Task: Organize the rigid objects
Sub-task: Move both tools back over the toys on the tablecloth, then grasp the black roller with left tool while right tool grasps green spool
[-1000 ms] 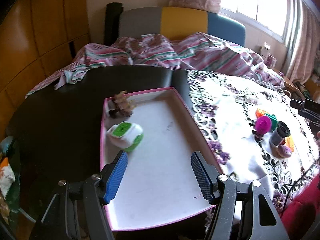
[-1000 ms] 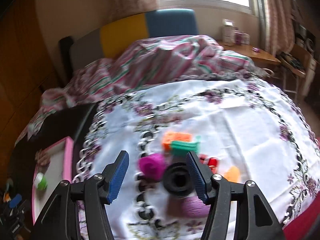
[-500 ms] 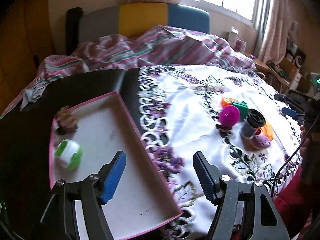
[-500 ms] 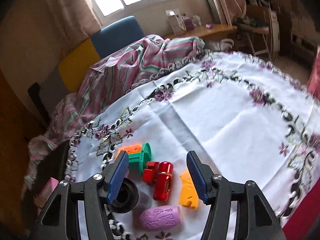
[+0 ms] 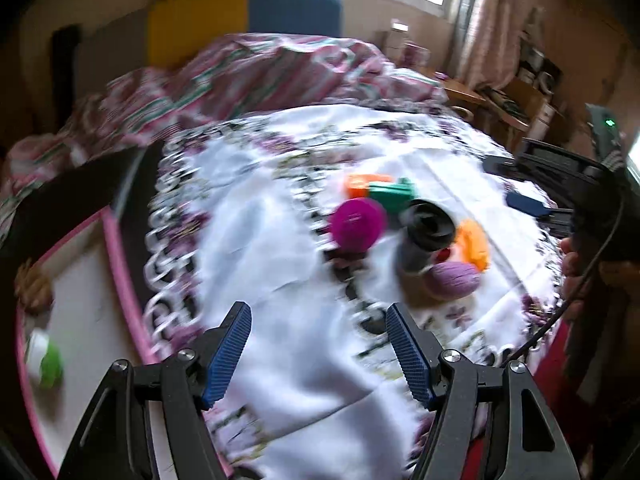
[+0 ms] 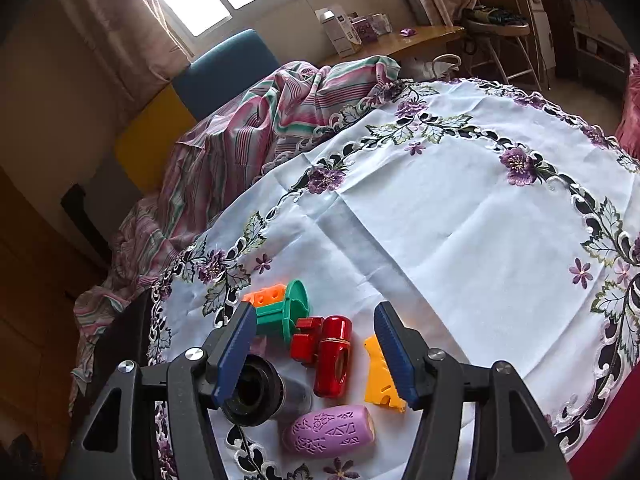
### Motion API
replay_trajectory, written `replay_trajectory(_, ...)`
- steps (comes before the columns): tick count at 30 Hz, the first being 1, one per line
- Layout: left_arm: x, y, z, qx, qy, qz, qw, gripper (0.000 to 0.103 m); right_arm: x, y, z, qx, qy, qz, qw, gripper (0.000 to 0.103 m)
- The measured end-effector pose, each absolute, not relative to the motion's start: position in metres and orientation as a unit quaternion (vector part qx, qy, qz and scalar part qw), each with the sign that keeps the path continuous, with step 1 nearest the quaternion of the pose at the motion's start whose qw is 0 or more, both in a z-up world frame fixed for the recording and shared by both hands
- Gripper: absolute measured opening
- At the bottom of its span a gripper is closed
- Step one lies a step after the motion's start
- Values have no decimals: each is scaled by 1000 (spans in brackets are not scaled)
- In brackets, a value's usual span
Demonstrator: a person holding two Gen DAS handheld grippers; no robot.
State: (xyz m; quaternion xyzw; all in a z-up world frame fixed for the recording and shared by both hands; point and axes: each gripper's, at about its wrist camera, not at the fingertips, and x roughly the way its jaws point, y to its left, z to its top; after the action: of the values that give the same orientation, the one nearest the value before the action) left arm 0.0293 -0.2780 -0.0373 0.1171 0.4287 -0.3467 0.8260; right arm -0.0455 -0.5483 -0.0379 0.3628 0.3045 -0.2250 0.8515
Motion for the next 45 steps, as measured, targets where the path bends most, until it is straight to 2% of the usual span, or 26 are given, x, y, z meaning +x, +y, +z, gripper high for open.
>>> replay_trajectory(3, 28, -304, -33, 118, 425, -376, 815, 73, -47, -550, -38, 370, 301, -220, 851, 62)
replay_trajectory(5, 27, -325, -32, 124, 421, -393, 808, 83, -48, -551, -38, 374, 298, -219, 850, 62)
replay_trajectory(8, 28, -350, -30, 121, 416, -413, 801, 92, -51, -554, -39, 385, 292, -221, 847, 63)
replay_trajectory(18, 46, -410, -56, 146, 438, -411, 787, 93, -57, -563, -43, 411, 281, -225, 837, 66)
replay_trajectory(19, 47, -413, -58, 149, 439, -409, 786, 90, -56, -563, -43, 410, 282, -224, 838, 66)
replay_trajectory(20, 48, -416, -62, 150, 441, -408, 785, 77, -55, -563, -43, 410, 283, -224, 838, 66)
replay_trajectory(22, 51, -421, -68, 149, 447, -408, 782, 59, -55, -563, -43, 409, 284, -224, 837, 66)
replay_trajectory(27, 51, -410, -66, 128, 438, -419, 785, 59, -54, -563, -43, 408, 287, -224, 837, 66)
replay_trajectory(36, 47, -336, -15, 70, 401, -415, 814, 59, -40, -552, -48, 386, 325, -201, 840, 66)
replay_trajectory(45, 37, -262, -13, 49, 399, -383, 831, 59, -5, -517, -51, 281, 403, -182, 852, 67)
